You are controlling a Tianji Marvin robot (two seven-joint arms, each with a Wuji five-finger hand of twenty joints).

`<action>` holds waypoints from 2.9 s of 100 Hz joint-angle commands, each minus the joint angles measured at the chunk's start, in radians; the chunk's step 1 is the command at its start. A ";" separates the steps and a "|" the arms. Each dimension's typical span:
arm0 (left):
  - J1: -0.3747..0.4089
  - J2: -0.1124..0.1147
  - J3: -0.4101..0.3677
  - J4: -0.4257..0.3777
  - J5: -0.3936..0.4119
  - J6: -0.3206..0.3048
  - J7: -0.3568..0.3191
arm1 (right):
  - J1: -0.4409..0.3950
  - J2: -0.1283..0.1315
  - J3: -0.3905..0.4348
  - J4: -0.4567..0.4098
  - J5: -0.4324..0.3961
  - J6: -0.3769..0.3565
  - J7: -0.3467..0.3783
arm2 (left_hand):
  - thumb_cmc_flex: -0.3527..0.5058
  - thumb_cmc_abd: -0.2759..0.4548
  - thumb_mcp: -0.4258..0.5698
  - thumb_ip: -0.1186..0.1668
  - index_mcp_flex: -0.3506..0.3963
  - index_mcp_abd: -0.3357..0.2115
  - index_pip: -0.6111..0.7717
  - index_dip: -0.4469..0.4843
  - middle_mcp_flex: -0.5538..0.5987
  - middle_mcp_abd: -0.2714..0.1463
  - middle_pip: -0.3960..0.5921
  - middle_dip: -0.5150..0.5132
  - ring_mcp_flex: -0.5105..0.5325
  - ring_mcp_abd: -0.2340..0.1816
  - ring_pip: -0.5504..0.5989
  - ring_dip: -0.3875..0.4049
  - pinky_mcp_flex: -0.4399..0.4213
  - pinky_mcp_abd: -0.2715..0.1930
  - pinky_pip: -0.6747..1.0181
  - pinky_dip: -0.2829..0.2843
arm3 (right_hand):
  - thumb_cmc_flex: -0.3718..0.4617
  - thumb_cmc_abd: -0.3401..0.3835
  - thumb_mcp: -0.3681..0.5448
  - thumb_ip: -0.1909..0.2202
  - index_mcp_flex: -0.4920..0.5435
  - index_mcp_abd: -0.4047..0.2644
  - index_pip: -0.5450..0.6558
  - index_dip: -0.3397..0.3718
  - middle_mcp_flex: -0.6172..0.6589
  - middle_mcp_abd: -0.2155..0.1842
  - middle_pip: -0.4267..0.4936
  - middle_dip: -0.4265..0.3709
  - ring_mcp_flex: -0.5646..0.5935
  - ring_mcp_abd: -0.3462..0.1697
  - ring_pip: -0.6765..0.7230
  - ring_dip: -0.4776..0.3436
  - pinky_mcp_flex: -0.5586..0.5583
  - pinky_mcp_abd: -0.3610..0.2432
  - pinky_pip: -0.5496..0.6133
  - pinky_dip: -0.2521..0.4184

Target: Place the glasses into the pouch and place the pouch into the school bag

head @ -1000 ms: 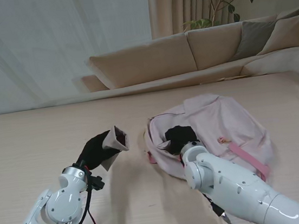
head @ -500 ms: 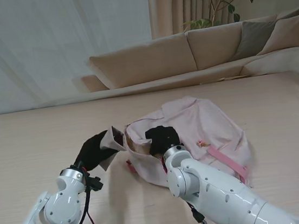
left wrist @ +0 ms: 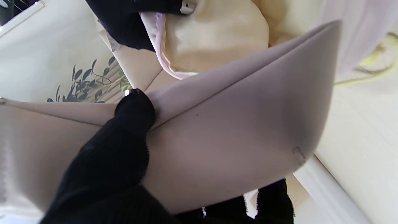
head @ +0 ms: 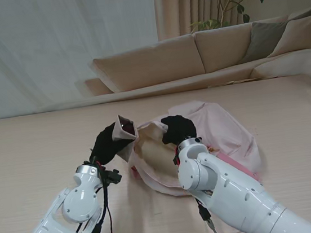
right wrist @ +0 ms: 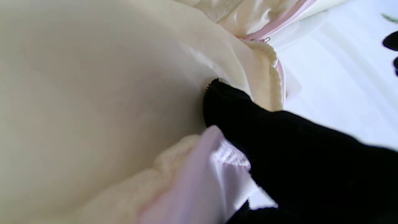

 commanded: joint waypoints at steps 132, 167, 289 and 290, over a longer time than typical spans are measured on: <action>-0.558 -0.041 0.524 0.693 0.363 -0.435 0.018 | 0.018 -0.030 0.027 -0.099 0.110 0.080 0.082 | -0.114 -0.067 0.173 -0.066 0.074 -0.274 0.001 0.064 0.058 -0.164 -0.085 0.000 -0.126 -0.131 0.023 -0.029 -0.044 -0.049 -0.323 0.013 | 0.049 0.049 0.010 -0.007 0.019 0.000 0.006 0.024 0.005 0.063 0.005 0.009 0.013 0.022 0.025 -0.005 -0.081 0.004 0.037 0.050; -0.654 -0.142 0.647 0.861 0.237 -0.463 -0.005 | 0.006 -0.012 0.029 -0.116 0.097 0.068 0.119 | -0.078 -0.046 0.075 -0.042 0.057 -0.141 0.018 -0.065 0.023 -0.095 0.002 -0.051 -0.087 -0.098 0.010 -0.022 -0.050 -0.017 -0.269 -0.016 | 0.046 0.069 -0.015 -0.002 0.011 -0.022 0.003 0.033 -0.014 0.052 0.015 -0.007 -0.029 0.016 0.048 0.000 -0.120 -0.012 0.037 0.059; -0.455 0.033 0.450 0.413 0.365 -0.101 -0.209 | -0.014 0.005 0.046 -0.129 0.083 0.046 0.139 | -0.336 -0.135 -0.057 0.023 -0.271 0.089 -0.266 -0.275 -0.646 0.016 -0.083 -0.417 -0.347 -0.048 -0.211 -0.068 -0.062 0.002 -0.340 0.116 | 0.026 0.068 -0.011 -0.006 0.008 -0.015 -0.005 0.005 -0.015 0.051 0.013 -0.035 -0.052 0.019 0.043 -0.012 -0.147 -0.011 0.012 0.057; -0.450 0.035 0.443 0.406 0.367 -0.100 -0.210 | -0.014 0.006 0.046 -0.130 0.082 0.046 0.140 | -0.335 -0.132 -0.064 0.024 -0.249 0.084 -0.254 -0.265 -0.631 0.017 -0.076 -0.416 -0.339 -0.046 -0.207 -0.066 -0.061 0.003 -0.337 0.117 | 0.025 0.068 -0.011 -0.006 0.007 -0.016 -0.005 0.005 -0.015 0.051 0.013 -0.035 -0.052 0.018 0.044 -0.012 -0.147 -0.011 0.012 0.057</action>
